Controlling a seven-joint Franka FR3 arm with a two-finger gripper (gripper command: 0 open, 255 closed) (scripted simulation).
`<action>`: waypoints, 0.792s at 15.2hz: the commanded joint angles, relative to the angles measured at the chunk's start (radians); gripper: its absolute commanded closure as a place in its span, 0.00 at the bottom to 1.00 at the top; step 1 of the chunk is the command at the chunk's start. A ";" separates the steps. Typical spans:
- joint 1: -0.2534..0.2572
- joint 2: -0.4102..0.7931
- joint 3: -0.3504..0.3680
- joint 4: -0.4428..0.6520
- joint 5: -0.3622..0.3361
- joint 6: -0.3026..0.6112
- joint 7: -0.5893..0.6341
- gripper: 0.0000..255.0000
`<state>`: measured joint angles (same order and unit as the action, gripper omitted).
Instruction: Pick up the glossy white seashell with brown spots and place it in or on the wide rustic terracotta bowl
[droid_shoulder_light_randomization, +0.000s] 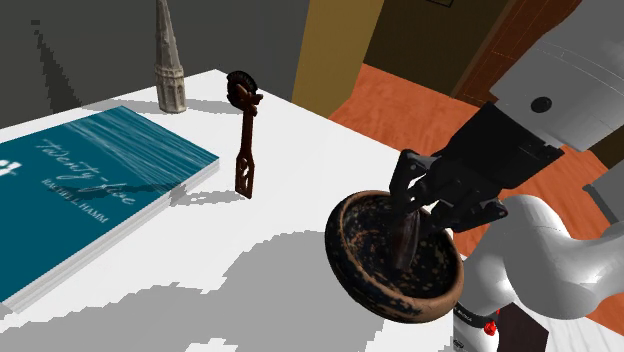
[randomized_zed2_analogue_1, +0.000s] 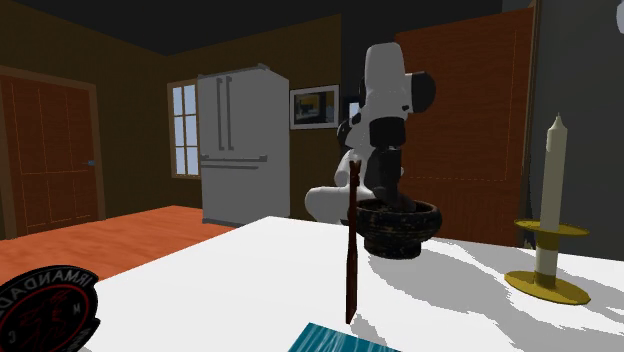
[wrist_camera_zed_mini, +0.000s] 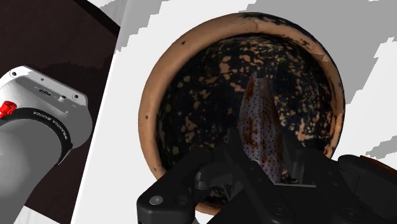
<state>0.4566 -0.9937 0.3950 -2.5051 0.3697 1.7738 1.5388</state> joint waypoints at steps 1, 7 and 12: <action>0.000 0.000 0.000 0.000 0.000 0.000 0.000 1.00; 0.000 0.000 0.000 0.000 0.000 0.000 0.000 0.00; -0.009 0.007 -0.041 0.125 -0.034 -0.120 0.009 0.00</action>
<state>0.4491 -0.9868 0.3614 -2.3933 0.3413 1.6687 1.5496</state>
